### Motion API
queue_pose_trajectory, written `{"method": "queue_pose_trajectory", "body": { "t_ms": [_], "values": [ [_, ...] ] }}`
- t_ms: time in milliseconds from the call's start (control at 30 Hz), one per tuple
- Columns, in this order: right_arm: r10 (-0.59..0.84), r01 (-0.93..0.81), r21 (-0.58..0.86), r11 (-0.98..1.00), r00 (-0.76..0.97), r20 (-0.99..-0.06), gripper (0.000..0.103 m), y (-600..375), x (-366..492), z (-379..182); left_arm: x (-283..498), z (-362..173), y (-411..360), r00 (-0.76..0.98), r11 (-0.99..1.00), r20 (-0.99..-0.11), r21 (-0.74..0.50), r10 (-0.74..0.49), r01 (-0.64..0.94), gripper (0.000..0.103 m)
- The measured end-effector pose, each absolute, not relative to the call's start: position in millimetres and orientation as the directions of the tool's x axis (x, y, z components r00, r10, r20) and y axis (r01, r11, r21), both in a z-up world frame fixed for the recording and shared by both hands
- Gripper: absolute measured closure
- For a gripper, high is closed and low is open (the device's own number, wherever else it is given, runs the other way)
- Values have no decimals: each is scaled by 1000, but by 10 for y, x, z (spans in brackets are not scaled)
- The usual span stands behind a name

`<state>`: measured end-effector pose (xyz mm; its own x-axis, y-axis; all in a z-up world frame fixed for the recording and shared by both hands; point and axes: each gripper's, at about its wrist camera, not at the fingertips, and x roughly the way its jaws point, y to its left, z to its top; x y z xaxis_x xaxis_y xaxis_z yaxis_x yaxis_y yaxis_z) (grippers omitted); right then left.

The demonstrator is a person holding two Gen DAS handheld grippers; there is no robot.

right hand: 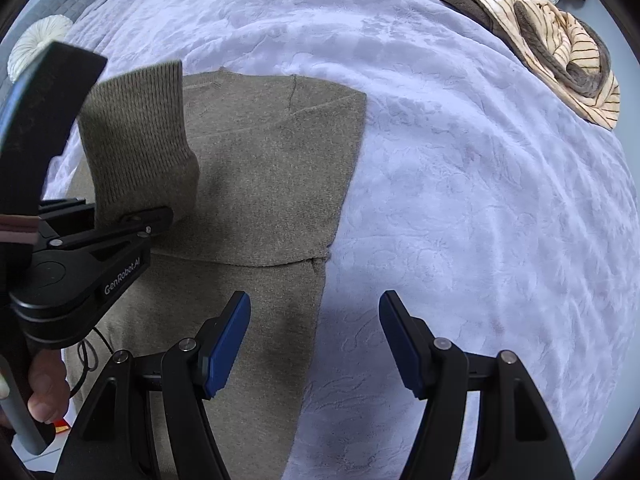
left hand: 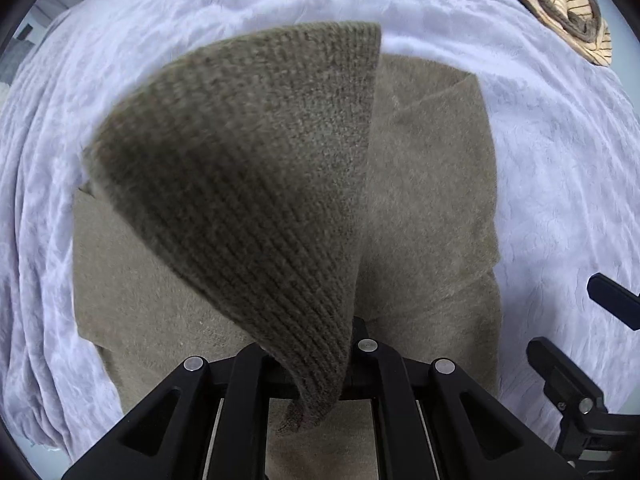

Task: Fold small clothes
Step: 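Open the left gripper to lay the cuff on the body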

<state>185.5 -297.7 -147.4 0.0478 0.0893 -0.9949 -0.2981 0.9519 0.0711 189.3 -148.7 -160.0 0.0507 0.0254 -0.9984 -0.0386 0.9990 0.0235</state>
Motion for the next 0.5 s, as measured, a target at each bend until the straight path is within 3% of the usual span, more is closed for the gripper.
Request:
{"method": "queue_pose_trajectory", "body": {
  "t_ms": [133, 167, 200, 233, 500],
  "values": [
    [98, -296, 82, 952, 38, -994, 33, -2953, 1879, -1517, 1838, -1723, -1378, -43, 994, -995, -90, -93, -66, 95],
    [100, -296, 85, 951, 36, -994, 33, -2951, 1880, -1526, 1826, -1748, -1363, -68, 992, -991, -109, -114, -66, 75],
    [101, -300, 86, 950, 34, -994, 33, -2944, 1876, -1537, 1811, -1756, -1346, -80, 987, -985, -144, -150, -69, 40],
    [101, -303, 87, 949, 31, -994, 33, -2938, 1871, -1547, 1791, -1712, -1323, -53, 985, -986, -154, -158, -74, 28],
    [134, -300, 127, 946, 3, -991, 33, -2914, 1838, -1620, 1669, -1483, -1121, 54, 983, -984, -173, -170, -67, 25]
  ]
}}
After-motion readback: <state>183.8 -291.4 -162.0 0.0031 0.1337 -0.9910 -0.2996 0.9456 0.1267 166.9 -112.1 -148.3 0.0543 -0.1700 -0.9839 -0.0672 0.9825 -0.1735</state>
